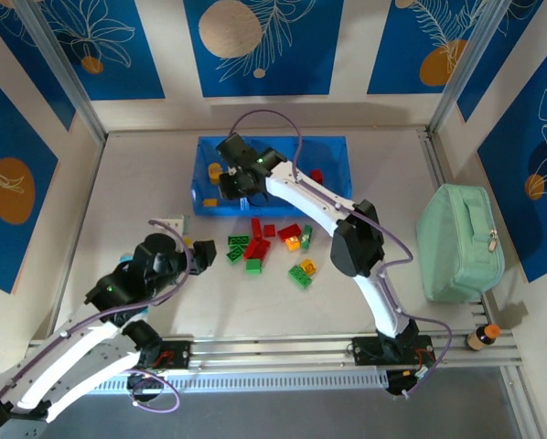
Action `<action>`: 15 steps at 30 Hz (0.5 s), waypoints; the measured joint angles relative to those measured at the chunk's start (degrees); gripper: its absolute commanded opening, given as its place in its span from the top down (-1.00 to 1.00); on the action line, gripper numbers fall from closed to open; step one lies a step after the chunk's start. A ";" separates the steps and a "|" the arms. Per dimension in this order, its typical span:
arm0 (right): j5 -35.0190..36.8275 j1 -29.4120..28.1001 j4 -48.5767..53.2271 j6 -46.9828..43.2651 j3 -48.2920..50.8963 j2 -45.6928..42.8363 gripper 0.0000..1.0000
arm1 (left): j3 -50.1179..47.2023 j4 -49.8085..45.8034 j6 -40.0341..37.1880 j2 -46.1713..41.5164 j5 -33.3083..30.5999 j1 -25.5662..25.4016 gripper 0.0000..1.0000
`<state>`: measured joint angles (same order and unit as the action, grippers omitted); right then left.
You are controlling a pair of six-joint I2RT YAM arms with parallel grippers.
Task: Sort the legos into containers by color
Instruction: Place the lego in the container.
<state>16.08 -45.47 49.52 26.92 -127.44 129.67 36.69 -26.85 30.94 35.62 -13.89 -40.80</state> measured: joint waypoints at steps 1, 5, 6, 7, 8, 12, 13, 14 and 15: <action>-0.28 0.37 0.57 -0.15 -2.23 1.40 0.41 | 0.66 -0.44 -0.20 -0.07 -0.09 0.00 -0.32; -2.67 1.88 3.23 -0.72 -15.26 8.98 0.28 | 2.62 -1.40 -1.22 0.13 -0.09 0.00 -0.32; -3.10 2.16 3.91 -0.83 -18.53 10.78 -0.05 | 2.93 -1.75 -1.36 0.24 -0.09 0.00 -0.31; -3.48 2.45 4.37 -0.83 -21.38 12.35 -0.23 | 3.21 -2.10 -1.44 0.59 -0.09 0.00 -0.31; -3.80 2.75 5.03 -0.66 -24.04 13.75 -0.31 | 3.54 -2.47 -1.46 1.05 -0.09 0.00 -0.32; -4.31 3.48 5.92 -0.37 -25.07 13.97 -0.35 | 4.35 -3.69 -1.46 3.65 -0.04 0.00 -0.32; -4.24 3.48 5.31 -0.37 -22.77 12.74 -0.35 | 4.35 -4.02 -1.46 4.35 0.02 0.00 -0.33; -4.20 3.45 4.81 -0.39 -19.74 11.13 -0.34 | 4.35 -4.26 -1.46 5.16 0.33 0.00 -0.33; -4.13 3.34 4.22 -0.37 -15.89 9.01 -0.33 | 4.35 -4.31 -1.46 6.19 0.50 0.00 -0.34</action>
<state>11.94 -42.13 53.74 26.55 -143.33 138.67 41.04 -31.16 29.47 41.80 -13.39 -40.80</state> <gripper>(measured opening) 0.672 0.664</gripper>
